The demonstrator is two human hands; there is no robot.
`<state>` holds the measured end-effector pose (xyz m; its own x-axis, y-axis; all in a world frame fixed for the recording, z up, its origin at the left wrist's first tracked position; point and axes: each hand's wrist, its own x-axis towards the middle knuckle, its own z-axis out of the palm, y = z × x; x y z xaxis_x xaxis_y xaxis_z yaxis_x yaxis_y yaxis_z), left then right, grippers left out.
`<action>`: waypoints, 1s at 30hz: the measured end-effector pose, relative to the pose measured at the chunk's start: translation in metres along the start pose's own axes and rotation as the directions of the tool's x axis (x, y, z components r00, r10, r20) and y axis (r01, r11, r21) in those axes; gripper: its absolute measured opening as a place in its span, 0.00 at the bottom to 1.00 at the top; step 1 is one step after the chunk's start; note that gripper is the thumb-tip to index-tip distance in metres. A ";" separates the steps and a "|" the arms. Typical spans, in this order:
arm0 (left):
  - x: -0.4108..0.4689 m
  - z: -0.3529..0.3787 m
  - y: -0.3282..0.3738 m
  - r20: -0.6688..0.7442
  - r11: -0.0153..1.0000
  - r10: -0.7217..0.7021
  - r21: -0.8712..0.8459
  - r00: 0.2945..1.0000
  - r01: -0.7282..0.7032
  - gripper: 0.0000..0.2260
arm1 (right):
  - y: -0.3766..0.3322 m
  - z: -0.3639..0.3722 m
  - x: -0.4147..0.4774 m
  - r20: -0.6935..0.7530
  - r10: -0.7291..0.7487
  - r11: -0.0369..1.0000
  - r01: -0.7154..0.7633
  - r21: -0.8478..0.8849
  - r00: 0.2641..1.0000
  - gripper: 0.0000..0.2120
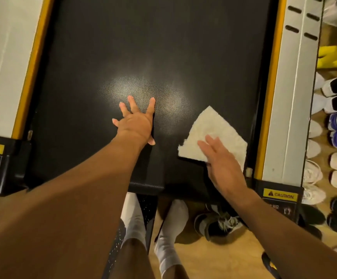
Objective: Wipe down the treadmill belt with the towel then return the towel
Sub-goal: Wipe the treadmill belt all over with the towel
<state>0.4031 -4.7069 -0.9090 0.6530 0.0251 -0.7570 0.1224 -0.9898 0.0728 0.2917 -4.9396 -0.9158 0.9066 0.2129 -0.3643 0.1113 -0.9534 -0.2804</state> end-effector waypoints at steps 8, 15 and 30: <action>-0.003 0.002 -0.004 -0.030 0.998 0.034 -0.057 0.999 -0.036 0.57 | 0.014 -0.019 0.015 -0.052 0.249 0.960 -0.239 0.148 0.967 0.26; -0.017 0.019 -0.033 -0.177 0.981 0.115 -0.136 0.977 -0.140 0.49 | -0.013 -0.013 0.009 0.077 0.060 0.995 -0.053 -0.090 0.995 0.29; -0.038 0.024 -0.119 -0.140 0.980 -0.074 -0.191 0.987 0.047 0.47 | -0.073 -0.007 0.046 0.038 0.091 0.986 -0.085 -0.142 0.995 0.26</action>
<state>0.3454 -4.5935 -0.9047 0.7400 0.1179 -0.6622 0.2936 -0.9424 0.1603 0.3286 -4.8620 -0.9062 0.8968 0.1329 -0.4221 0.0903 -0.9887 -0.1194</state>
